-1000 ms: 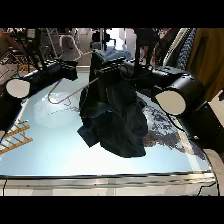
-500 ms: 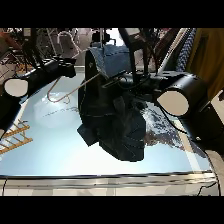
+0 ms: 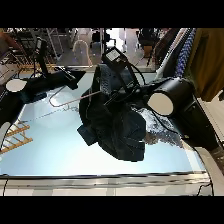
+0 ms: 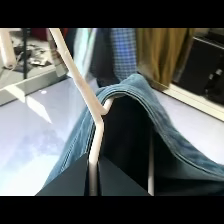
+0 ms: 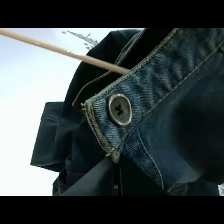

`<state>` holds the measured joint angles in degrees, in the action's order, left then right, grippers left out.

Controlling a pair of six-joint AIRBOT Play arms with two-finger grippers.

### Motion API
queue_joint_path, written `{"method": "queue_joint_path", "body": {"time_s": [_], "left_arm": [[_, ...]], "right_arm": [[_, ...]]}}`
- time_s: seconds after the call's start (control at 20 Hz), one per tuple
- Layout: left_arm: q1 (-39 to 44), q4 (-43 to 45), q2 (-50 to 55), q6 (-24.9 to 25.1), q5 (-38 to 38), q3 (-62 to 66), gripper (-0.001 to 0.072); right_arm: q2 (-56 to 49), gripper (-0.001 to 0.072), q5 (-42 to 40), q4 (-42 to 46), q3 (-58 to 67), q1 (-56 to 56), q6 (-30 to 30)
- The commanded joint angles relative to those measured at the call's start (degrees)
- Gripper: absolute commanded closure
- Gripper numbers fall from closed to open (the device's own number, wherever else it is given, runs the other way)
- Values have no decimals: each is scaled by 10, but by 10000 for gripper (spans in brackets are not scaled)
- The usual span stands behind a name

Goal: Fold the clothes and pants, and hang the long-sleeved shirts on hangers.

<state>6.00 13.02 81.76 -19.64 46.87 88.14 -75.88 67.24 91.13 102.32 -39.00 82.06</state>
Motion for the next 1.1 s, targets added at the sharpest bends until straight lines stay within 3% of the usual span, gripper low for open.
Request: {"method": "queue_joint_path", "body": {"time_s": [0.0, 0.1, 0.25, 0.45, 0.5, 0.55, 0.6, 0.7, 0.8, 0.9, 1.05], "left_arm": [[-2, -39, 11, 105, 63, 0, 684], [-3, -78, 12, 156, 65, 0, 684], [-8, -167, 21, 233, 66, 0, 684], [-11, -202, 54, 246, 92, 0, 684], [-11, -202, 65, 246, 112, 0, 684], [-11, -205, 78, 246, 130, 0, 684], [-11, -212, 88, 247, 143, 0, 684], [-12, -235, 104, 279, 167, 0, 684], [-12, -247, 108, 308, 178, 0, 684], [-12, -246, 108, 313, 179, 0, 684], [-12, -246, 108, 313, 179, 0, 683]], "right_arm": [[-7, 684, -55, 22, -1, 0, -22], [-7, 683, -45, 21, -1, 0, -64], [-7, 683, 42, 20, -1, 0, -146], [-7, 683, 96, 22, -1, 0, -206], [-7, 617, 91, 26, -1, 3, -216], [-7, 423, 85, 31, -1, 8, -223], [-7, 295, 81, 40, -1, 17, -241], [-7, 289, 82, 66, -1, 37, -299], [-7, 137, 75, 115, 1, 58, -385], [-7, 130, -3, 163, 0, 93, -398], [-18, 137, -163, 107, 0, 150, -401]]}}
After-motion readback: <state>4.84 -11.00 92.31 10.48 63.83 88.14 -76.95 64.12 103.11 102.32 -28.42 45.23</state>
